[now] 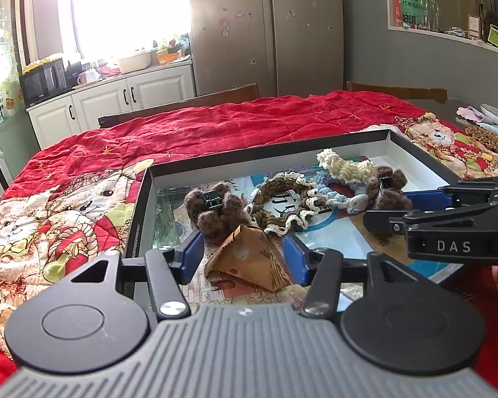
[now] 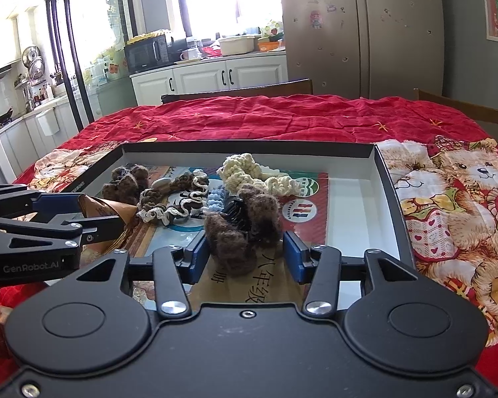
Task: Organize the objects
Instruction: 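Open left tool releasing tan packet in box while right tool releases pompom clip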
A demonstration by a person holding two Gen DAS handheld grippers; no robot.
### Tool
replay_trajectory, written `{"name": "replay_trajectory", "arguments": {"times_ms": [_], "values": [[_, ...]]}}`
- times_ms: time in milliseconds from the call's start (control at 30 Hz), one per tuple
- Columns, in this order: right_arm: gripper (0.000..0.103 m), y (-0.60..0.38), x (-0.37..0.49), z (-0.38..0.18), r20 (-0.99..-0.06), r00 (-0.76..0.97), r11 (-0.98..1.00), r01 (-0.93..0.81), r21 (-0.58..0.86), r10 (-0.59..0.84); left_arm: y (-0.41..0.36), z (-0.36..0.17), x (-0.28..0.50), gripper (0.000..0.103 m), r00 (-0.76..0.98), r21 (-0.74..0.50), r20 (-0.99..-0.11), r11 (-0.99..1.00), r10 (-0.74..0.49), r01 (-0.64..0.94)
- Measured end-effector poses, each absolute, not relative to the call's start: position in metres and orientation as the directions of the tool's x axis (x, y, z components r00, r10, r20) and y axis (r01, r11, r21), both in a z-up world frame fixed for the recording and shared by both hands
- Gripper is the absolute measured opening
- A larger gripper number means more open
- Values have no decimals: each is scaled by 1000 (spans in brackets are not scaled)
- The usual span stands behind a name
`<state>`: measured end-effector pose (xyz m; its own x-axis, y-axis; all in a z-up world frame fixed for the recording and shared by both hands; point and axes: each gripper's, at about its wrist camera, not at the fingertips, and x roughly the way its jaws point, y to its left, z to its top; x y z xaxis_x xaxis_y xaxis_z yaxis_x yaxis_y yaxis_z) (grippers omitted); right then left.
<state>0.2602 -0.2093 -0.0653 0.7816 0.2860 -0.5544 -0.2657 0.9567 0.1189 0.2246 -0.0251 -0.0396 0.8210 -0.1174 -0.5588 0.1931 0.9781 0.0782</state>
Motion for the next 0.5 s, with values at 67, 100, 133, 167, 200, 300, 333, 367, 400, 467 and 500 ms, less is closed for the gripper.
{"name": "replay_trajectory", "arguments": {"times_ms": [67,100,133,167,200,300,333,367,400,467,500], "values": [[51,-210,261,-65,-556,781,957,-264,119,285,-25,-39,224,72,823,81,-557,978,-115,191],[53,-210,261,-65,-557,780,957,-266,119,286,-25,-38,223,73,824,82,-555,978,-114,190],[53,-210,261,-65,-559,777,956,-269,118,288,-25,-37,223,73,824,82,-554,979,-113,189],[54,-209,260,-64,-559,777,955,-271,118,290,-25,-36,222,73,825,81,-554,979,-114,189],[54,-210,259,-64,-559,777,955,-272,117,289,-25,-36,222,73,825,81,-554,979,-113,189],[57,-209,258,-63,-558,778,955,-272,116,289,-25,-36,221,74,825,80,-554,979,-114,189],[57,-210,258,-63,-557,779,956,-270,116,288,-24,-35,220,74,825,80,-554,979,-113,188],[58,-210,257,-62,-557,779,956,-271,116,288,-24,-35,220,74,825,80,-553,979,-113,188],[59,-210,257,-62,-557,779,956,-271,116,288,-25,-36,221,75,826,81,-553,979,-113,188],[60,-209,256,-61,-555,781,956,-270,115,287,-24,-34,219,76,827,81,-550,979,-113,188],[61,-209,256,-60,-554,781,956,-271,115,288,-24,-33,218,77,829,82,-548,979,-112,187]]}}
